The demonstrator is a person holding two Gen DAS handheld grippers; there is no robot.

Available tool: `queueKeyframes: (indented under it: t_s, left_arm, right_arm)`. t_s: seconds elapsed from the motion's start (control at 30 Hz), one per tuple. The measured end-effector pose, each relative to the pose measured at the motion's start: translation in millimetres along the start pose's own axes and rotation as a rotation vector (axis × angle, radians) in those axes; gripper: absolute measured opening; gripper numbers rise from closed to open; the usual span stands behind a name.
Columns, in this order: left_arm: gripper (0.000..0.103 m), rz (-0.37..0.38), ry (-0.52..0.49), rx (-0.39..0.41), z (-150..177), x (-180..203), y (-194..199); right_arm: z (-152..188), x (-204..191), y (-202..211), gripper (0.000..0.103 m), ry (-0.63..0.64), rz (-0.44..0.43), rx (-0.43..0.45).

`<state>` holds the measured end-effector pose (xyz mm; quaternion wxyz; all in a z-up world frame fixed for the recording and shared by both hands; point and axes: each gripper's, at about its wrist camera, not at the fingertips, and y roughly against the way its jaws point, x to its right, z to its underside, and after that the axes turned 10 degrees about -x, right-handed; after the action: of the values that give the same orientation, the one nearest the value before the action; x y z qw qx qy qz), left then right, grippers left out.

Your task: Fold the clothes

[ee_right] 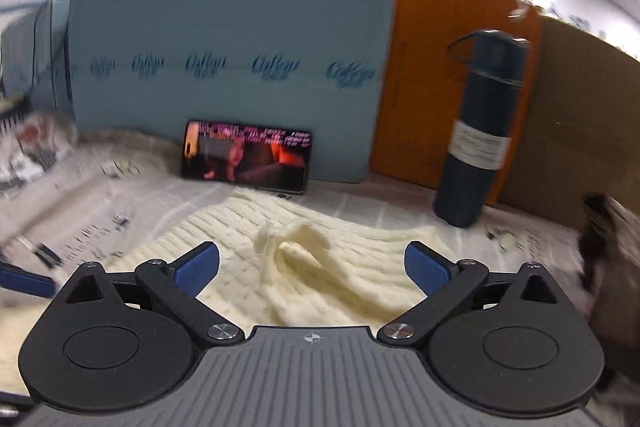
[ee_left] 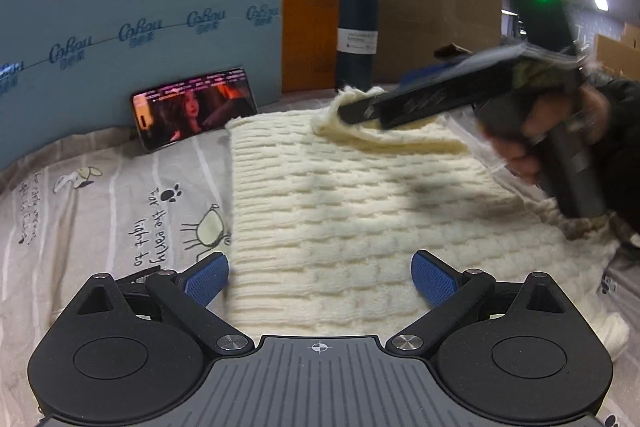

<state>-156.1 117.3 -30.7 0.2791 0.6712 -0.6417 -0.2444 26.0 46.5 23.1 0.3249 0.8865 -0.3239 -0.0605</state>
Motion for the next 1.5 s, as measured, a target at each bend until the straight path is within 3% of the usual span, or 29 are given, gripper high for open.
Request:
queueKeyframes:
  t_s: [0.07, 0.1, 0.13, 0.27, 0.4, 0.5, 0.67, 0.77, 0.8, 0.83, 0.87, 0.93, 1.07, 1.17, 1.23, 1.33, 1.43, 1.5]
  left_arm:
    - [0.1, 0.01, 0.018, -0.001, 0.3, -3.3, 0.3]
    - [0.1, 0.013, 0.026, 0.002, 0.2, -5.1, 0.7]
    - [0.1, 0.016, 0.034, 0.004, 0.2, -6.8, 1.0]
    - [0.099, 0.021, 0.052, 0.009, 0.1, -11.1, 1.5]
    - [0.1, 0.027, 0.031, 0.018, -0.3, -8.7, 2.5]
    - [0.099, 0.036, 0.024, 0.018, -0.2, -7.5, 2.1]
    - [0.099, 0.055, 0.021, 0.041, 0.4, -7.3, 5.2]
    - [0.099, 0.1, 0.012, 0.137, 3.4, -7.1, 16.7]
    - [0.1, 0.118, 0.008, 0.177, 4.6, -7.0, 21.5]
    - [0.1, 0.136, 0.004, 0.218, 5.9, -7.0, 26.2]
    - [0.1, 0.154, 0.001, 0.258, 7.2, -6.9, 31.0]
    - [0.101, 0.154, -0.01, 0.342, 10.7, -6.9, 40.2]
    - [0.102, 0.104, -0.05, 0.435, 11.0, -5.3, 57.3]
    - [0.103, 0.011, -0.132, 0.492, 11.7, -0.3, 75.9]
    - [0.103, -0.05, -0.212, 0.513, 15.9, 3.8, 87.7]
    - [0.103, -0.151, -0.343, 0.456, 26.4, 10.0, 96.1]
    - [0.103, -0.234, -0.481, 0.342, 40.4, 17.2, 95.6]
    - [0.103, -0.223, -0.58, 0.253, 49.9, 23.1, 95.9]
  right_arm:
    - [2.7, 2.0, -14.1, 0.067, -0.003, -0.015, -0.031]
    - [4.1, 5.9, -19.3, 0.029, -0.015, -0.027, -0.049]
    - [5.3, 10.7, -19.8, 0.016, -0.03, -0.028, -0.051]
    - [8.7, 37.3, 5.8, 0.013, -0.12, 0.04, 0.043]
    - [16.7, 79.7, 42.6, 0.013, -0.24, 0.182, 0.129]
    - [31.6, 108.2, 48.1, 0.013, -0.296, 0.277, 0.098]
    - [58.2, 146.3, 30.1, 0.013, -0.383, 0.305, -0.034]
    - [66.9, 155.8, 30.4, 0.021, -0.449, 0.249, -0.054]
    - [67.7, 155.6, 36.7, 0.033, -0.462, 0.219, -0.041]
    - [68.6, 155.4, 42.9, 0.053, -0.476, 0.19, -0.029]
    - [69.3, 152.8, 49.8, 0.061, -0.48, 0.166, -0.016]
    - [71.2, 134.6, 72.1, 0.089, -0.429, 0.191, 0.019]
    - [87.3, 84.2, 125.4, 0.097, -0.226, 0.212, 0.16]
    - [112.0, 51.8, 160.7, 0.102, -0.092, 0.053, 0.226]
    - [124.0, 33.5, 169.1, 0.103, -0.015, -0.043, 0.219]
    - [139.3, 8.0, 172.4, 0.103, 0.093, -0.18, 0.176]
    - [151.3, -17.1, 172.1, 0.103, 0.195, -0.307, 0.131]
    - [150.8, -28.4, 165.3, 0.103, 0.239, -0.332, 0.103]
